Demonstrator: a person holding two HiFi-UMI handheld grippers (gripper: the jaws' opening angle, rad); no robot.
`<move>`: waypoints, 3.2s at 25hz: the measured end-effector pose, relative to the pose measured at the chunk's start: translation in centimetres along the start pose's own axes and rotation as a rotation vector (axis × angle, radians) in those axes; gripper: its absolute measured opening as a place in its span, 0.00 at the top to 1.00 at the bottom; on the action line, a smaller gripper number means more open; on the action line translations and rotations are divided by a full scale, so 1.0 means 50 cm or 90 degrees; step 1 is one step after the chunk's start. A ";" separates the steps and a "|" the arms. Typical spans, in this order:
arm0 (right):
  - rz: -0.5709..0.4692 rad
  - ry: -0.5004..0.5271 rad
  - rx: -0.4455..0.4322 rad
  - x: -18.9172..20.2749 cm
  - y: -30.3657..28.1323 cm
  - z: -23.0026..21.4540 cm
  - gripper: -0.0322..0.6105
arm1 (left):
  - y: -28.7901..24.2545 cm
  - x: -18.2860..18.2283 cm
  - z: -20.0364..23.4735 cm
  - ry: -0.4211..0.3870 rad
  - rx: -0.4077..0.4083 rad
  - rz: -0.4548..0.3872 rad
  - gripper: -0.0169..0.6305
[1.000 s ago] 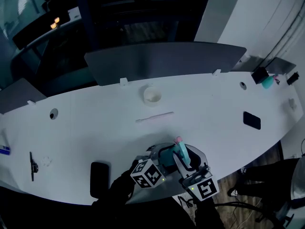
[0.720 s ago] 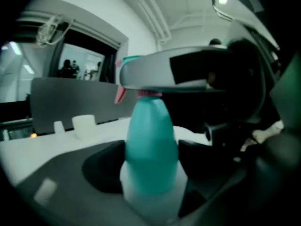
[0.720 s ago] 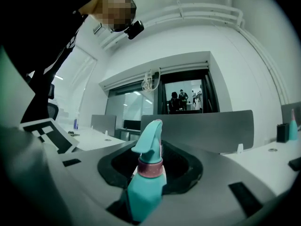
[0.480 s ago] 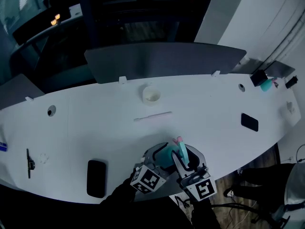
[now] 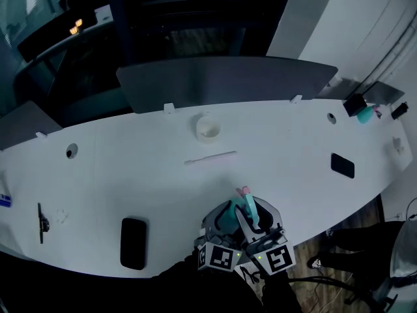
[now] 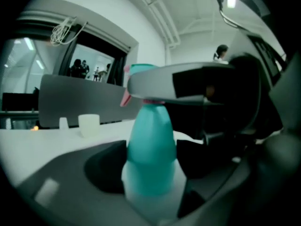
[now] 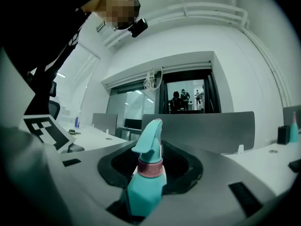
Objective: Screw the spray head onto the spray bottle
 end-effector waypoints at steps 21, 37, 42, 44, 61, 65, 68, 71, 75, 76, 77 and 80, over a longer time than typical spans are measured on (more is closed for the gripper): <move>-0.025 -0.029 0.005 0.003 0.001 -0.002 0.73 | -0.010 -0.003 0.038 0.005 0.194 0.019 0.45; -0.024 -0.025 0.006 0.003 -0.001 0.004 0.73 | 0.009 -0.021 0.023 -0.061 0.090 -0.017 0.48; -0.029 -0.034 -0.007 0.003 0.000 -0.001 0.73 | -0.020 -0.030 0.050 -0.060 0.308 -0.004 0.42; -0.029 -0.032 -0.004 0.004 0.000 -0.001 0.73 | -0.021 -0.030 0.047 -0.054 0.328 -0.006 0.49; -0.024 -0.031 -0.007 0.001 -0.005 0.001 0.73 | -0.021 -0.031 0.065 -0.016 0.362 0.005 0.50; -0.022 -0.026 -0.003 0.001 -0.007 0.002 0.73 | 0.001 -0.030 0.049 0.007 0.206 -0.010 0.51; -0.025 -0.028 0.000 0.000 -0.007 0.004 0.73 | 0.015 -0.028 0.026 0.014 0.048 -0.002 0.51; -0.023 -0.029 -0.001 0.000 -0.008 0.006 0.73 | 0.012 -0.022 0.036 -0.018 0.098 -0.014 0.49; -0.025 -0.031 -0.017 -0.001 -0.014 0.008 0.73 | -0.013 -0.014 0.074 0.007 0.292 0.012 0.36; -0.027 -0.034 -0.018 -0.001 -0.014 0.008 0.73 | -0.017 -0.014 0.077 0.019 0.332 0.021 0.38; -0.028 -0.037 -0.019 0.000 -0.012 0.008 0.73 | -0.018 -0.014 0.076 0.024 0.358 0.025 0.47; -0.024 -0.035 -0.019 0.001 -0.011 0.011 0.73 | -0.009 -0.015 0.071 0.017 0.334 0.014 0.49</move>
Point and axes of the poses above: the fingertips, and each gripper's own axes: y backward along the fingers, z to its left, x out of its underside, the point moved 6 cm from there along y, backward along the fingers, and after that the axes turned 15 degrees about -x, right-handed, at the moved point
